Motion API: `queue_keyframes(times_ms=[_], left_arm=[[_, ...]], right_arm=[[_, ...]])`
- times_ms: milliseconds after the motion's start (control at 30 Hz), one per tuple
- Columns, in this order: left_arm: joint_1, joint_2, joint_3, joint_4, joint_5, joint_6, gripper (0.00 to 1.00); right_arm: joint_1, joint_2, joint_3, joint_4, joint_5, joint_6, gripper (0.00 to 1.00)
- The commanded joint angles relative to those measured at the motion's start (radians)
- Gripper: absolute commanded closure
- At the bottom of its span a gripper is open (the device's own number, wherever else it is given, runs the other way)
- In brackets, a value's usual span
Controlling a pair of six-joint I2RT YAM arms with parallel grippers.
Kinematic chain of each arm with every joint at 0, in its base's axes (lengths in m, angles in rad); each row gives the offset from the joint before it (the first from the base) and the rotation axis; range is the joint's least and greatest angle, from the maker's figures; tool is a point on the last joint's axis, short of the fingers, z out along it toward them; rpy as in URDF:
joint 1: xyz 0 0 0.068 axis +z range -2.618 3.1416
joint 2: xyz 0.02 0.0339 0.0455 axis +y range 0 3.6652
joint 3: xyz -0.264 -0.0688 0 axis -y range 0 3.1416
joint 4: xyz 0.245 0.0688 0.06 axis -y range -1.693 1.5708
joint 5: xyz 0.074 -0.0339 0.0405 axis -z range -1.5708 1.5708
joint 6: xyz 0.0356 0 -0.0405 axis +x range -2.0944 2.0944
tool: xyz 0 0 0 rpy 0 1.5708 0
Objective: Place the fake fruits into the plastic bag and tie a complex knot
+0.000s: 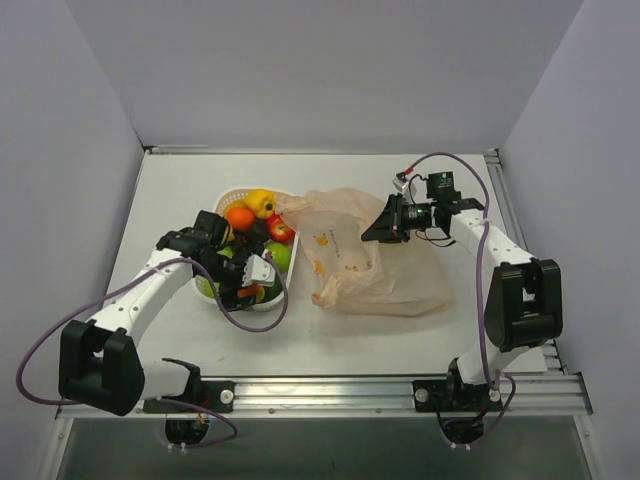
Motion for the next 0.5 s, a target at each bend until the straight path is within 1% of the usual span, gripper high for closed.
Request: queue_keyframes(times_ms=[0, 100, 133, 233, 267, 333, 367, 467], left_arm=[[0.007, 0.024, 0.022, 0.051, 0.009, 0.014, 0.06], [0.01, 0.035, 0.031, 0.048, 0.012, 0.019, 0.14], [0.01, 0.033, 0.034, 0.045, 0.017, 0.022, 0.2], [0.011, 0.012, 0.065, 0.017, 0.052, 0.02, 0.28], [0.012, -0.001, 0.076, 0.008, 0.072, 0.013, 0.34], [0.011, -0.016, 0.1, -0.016, 0.092, -0.009, 0.39], [0.01, -0.03, 0.108, -0.021, 0.104, -0.016, 0.44], [0.006, -0.042, 0.137, -0.026, 0.127, -0.05, 0.47]], right_arm=[[0.006, -0.003, 0.023, -0.017, -0.001, -0.014, 1.0], [0.006, -0.003, 0.023, -0.017, -0.003, -0.014, 1.0], [0.006, -0.003, 0.023, -0.017, -0.003, -0.014, 1.0], [0.004, -0.005, 0.025, -0.017, -0.003, -0.012, 1.0], [0.006, -0.008, 0.025, -0.017, -0.003, -0.014, 1.0], [0.004, -0.008, 0.025, -0.017, -0.004, -0.014, 1.0], [0.004, -0.006, 0.026, -0.017, -0.006, -0.012, 1.0], [0.004, 0.0, 0.029, -0.017, -0.007, -0.012, 1.0]])
